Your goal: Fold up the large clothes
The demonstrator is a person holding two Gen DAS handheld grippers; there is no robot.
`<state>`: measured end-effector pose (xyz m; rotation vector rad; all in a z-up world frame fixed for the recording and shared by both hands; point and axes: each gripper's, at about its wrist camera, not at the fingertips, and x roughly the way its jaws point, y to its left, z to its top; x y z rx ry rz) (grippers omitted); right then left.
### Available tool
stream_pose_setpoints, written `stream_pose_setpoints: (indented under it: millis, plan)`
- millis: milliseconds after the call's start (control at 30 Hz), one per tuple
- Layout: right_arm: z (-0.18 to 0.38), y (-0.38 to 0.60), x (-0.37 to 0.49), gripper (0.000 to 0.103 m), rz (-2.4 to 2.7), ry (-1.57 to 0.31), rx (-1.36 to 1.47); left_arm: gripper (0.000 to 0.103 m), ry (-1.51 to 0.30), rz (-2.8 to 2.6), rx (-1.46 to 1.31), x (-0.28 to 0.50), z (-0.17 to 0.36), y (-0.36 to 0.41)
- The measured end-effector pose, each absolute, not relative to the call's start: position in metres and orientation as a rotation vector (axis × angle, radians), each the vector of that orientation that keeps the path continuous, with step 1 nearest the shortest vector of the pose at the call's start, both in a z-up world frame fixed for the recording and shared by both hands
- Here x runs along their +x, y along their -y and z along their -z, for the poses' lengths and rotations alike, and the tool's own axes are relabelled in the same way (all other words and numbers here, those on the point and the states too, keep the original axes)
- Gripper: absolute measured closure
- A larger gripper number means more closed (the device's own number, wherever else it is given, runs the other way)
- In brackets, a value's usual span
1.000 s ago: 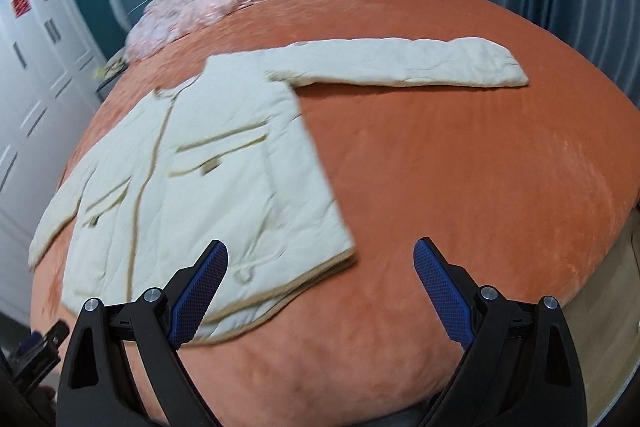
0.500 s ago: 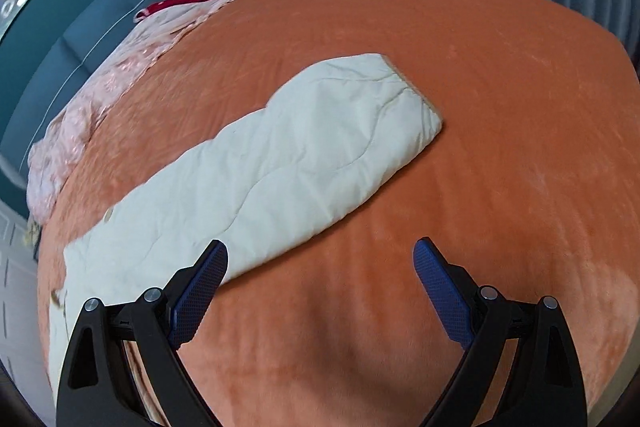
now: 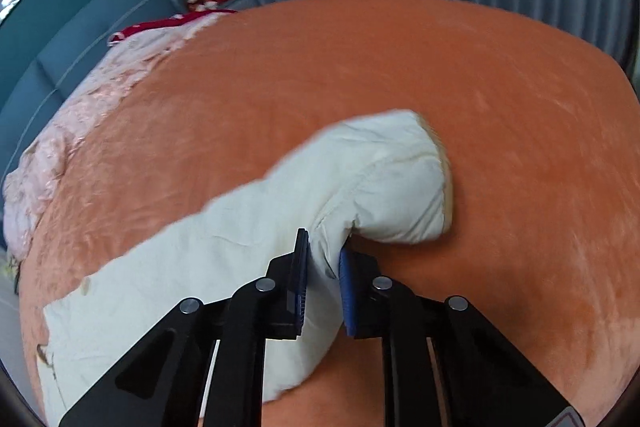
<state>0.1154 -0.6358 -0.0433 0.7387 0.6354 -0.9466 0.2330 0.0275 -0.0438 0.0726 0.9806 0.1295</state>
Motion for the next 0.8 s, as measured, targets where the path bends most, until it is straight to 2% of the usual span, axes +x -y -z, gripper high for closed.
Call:
stream_pose_setpoints:
  millis: [233, 367, 467, 500, 533, 667, 800]
  plan:
    - [-0.071, 0.476, 0.233, 0.091, 0.434, -0.523, 0.409, 0.005, -0.952, -0.146, 0.030, 0.238, 0.034, -0.042]
    - [-0.092, 0.356, 0.282, 0.091, 0.129, -0.532, 0.294, 0.005, -0.943, -0.169, -0.007, 0.241, 0.029, -0.058]
    - [-0.083, 0.271, 0.307, 0.089, -0.080, -0.577, 0.238, 0.005, -0.948, -0.187, -0.022, 0.244, 0.029, -0.070]
    - [-0.077, 0.250, 0.313, 0.083, -0.131, -0.593, 0.220, 0.005, -0.954, -0.195, -0.025, 0.246, 0.030, -0.074]
    - [-0.070, 0.226, 0.318, 0.081, -0.181, -0.614, 0.191, 0.005, -0.960, -0.201, -0.030, 0.248, 0.031, -0.079]
    - [-0.062, 0.174, 0.303, 0.049, -0.272, -0.596, 0.111, 0.005, -0.968, -0.189, -0.073, 0.257, 0.032, -0.088]
    - [-0.062, 0.209, 0.284, 0.046, -0.184, -0.591, 0.218, 0.005, -0.975, -0.121, -0.163, 0.275, 0.029, -0.085]
